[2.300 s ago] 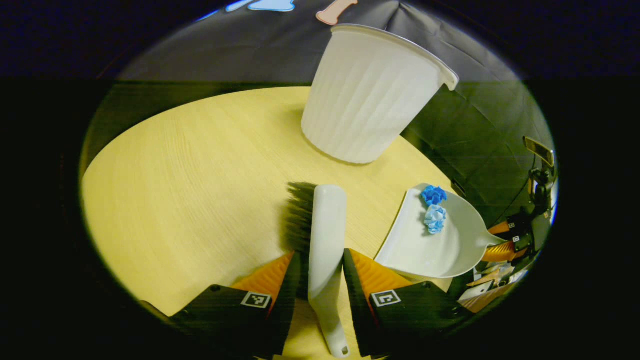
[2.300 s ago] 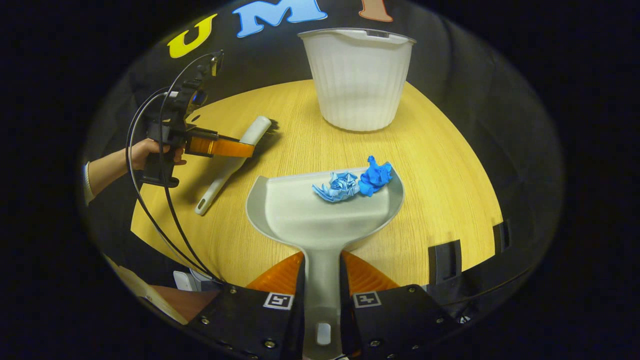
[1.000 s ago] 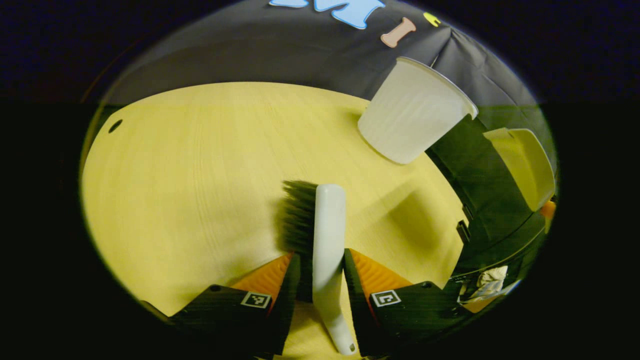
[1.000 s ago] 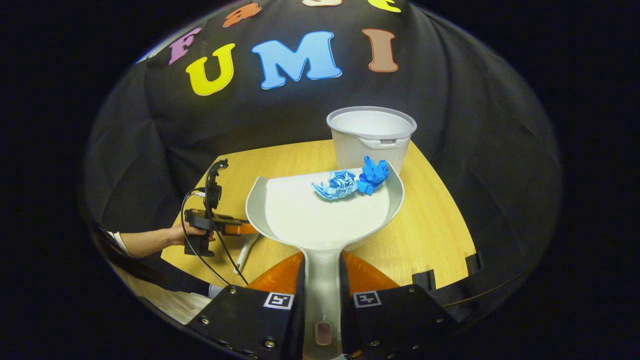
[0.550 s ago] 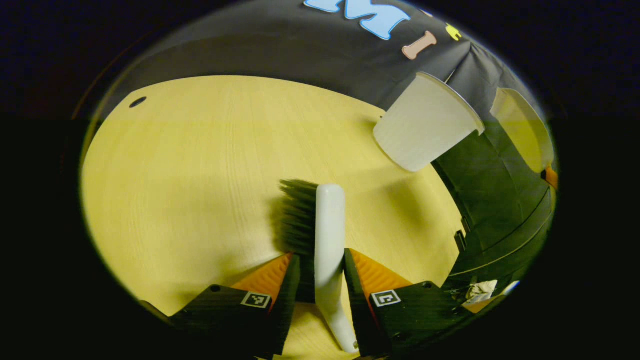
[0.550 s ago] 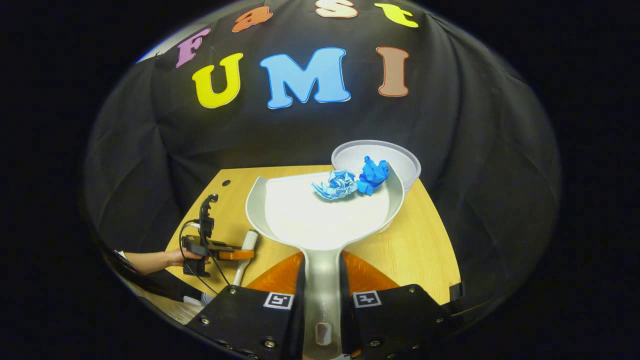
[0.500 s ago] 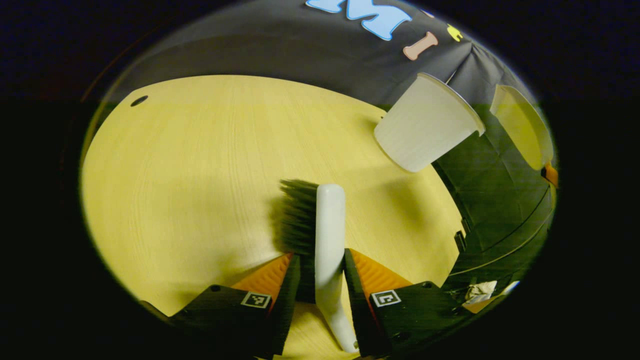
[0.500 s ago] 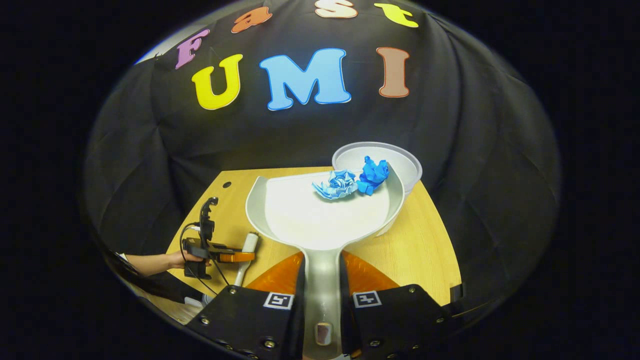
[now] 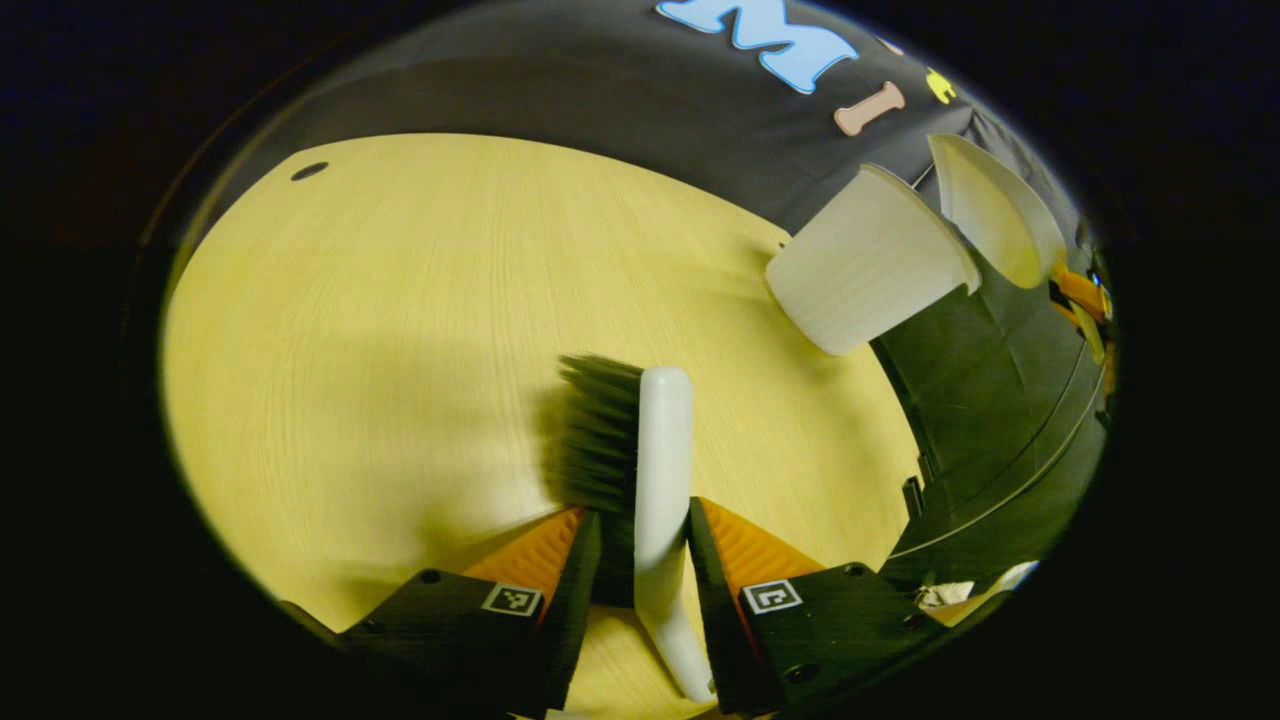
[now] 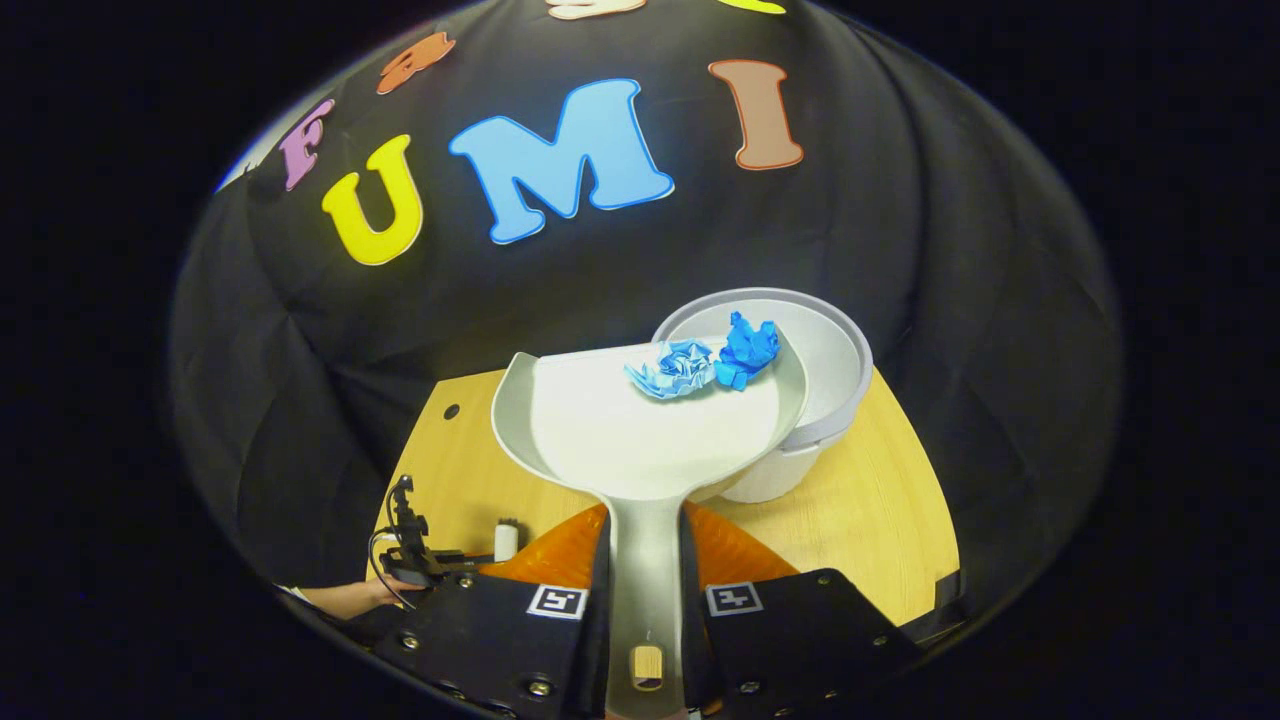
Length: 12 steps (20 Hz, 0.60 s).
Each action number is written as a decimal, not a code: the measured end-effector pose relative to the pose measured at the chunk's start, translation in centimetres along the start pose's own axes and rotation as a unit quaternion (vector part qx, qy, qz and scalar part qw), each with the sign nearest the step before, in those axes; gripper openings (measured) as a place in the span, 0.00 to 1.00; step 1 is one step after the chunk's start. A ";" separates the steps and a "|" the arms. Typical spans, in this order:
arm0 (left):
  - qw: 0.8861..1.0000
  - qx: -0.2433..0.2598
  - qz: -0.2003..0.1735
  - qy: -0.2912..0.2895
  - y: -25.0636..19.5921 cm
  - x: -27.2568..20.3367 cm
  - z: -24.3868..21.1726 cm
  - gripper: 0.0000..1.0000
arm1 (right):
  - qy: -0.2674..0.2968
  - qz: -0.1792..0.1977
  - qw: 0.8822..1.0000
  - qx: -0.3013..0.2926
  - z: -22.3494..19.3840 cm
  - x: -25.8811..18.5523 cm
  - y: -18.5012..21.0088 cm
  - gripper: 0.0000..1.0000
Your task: Pick up the small broom and dustpan from the desktop, sweep the trash into the dustpan with the broom, and then empty the trash into the garbage bin.
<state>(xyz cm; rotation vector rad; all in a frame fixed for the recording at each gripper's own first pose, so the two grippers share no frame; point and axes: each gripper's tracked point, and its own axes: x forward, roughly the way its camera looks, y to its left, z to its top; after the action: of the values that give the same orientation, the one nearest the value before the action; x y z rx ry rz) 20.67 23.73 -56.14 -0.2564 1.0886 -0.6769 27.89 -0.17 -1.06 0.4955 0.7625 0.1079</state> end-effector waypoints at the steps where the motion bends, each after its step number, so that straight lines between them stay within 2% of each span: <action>1: 1.000 0.001 0.001 0.001 -0.4 0.3 0.2 0.60 | 0.002 0.003 1.000 0.016 0.6 0.5 -0.2 0.29; 7: 1.000 0.002 0.003 0.005 -1.0 1.1 1.1 0.60 | 0.012 0.042 0.988 0.145 3.2 2.8 -0.8 0.29; 9: 1.000 0.003 0.003 0.005 -1.0 1.1 1.1 0.60 | 0.014 0.068 0.974 0.213 4.2 3.4 -0.6 0.29; 12: 1.000 0.001 0.006 0.005 -1.2 1.2 1.3 0.60 | 0.003 0.119 0.943 0.310 5.1 3.2 -0.4 0.28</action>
<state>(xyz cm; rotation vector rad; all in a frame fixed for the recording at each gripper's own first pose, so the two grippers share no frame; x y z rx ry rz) 21.73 21.90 -55.81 -0.2447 1.0976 -0.6688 33.67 -1.71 -0.13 1.1890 0.7346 0.0918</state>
